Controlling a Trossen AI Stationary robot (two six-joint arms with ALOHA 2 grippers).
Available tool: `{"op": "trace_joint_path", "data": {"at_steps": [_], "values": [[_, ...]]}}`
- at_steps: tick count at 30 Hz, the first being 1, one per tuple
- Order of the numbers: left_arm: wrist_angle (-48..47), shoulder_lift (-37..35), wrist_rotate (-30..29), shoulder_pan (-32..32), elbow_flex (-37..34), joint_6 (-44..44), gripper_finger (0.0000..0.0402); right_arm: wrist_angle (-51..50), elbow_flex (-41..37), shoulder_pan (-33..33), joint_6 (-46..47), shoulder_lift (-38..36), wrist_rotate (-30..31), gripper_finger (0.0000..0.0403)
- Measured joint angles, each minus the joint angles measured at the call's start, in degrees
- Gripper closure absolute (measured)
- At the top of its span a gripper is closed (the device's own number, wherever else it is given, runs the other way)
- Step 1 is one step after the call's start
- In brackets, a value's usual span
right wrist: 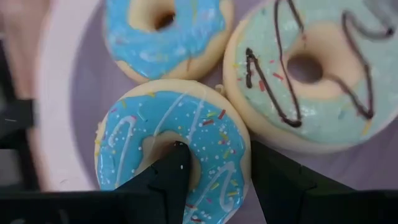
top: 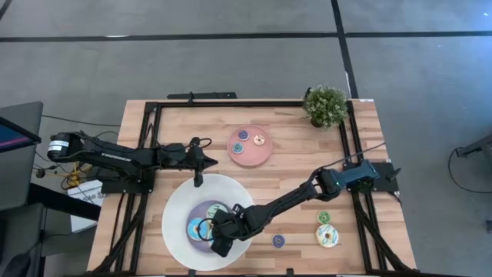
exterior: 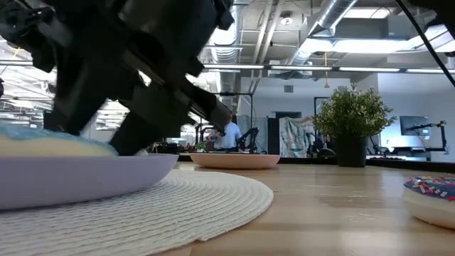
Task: Pick & Place donuts
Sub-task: Put the big blue donut on the purple plate
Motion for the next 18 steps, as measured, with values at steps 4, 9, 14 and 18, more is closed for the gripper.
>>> {"op": "trace_joint_path", "data": {"at_steps": [4,9,14,18], "values": [[0.0,0.0,0.0,0.0,0.0,0.0,0.0401,0.1,0.0,-0.1,0.0,0.0,-1.0,0.0251],[0.0,0.0,0.0,0.0,0.0,0.0,0.0401,-0.3,0.0,-0.1,0.0,0.0,-1.0,0.0247],[0.0,0.0,0.0,0.0,0.0,0.0,0.0401,-0.4,0.0,-0.1,0.1,0.0,-1.5,0.0235],[0.0,0.0,0.1,0.0,0.0,0.0,0.0401,-0.4,0.0,-0.1,0.1,0.0,-1.4,0.0217]]}}
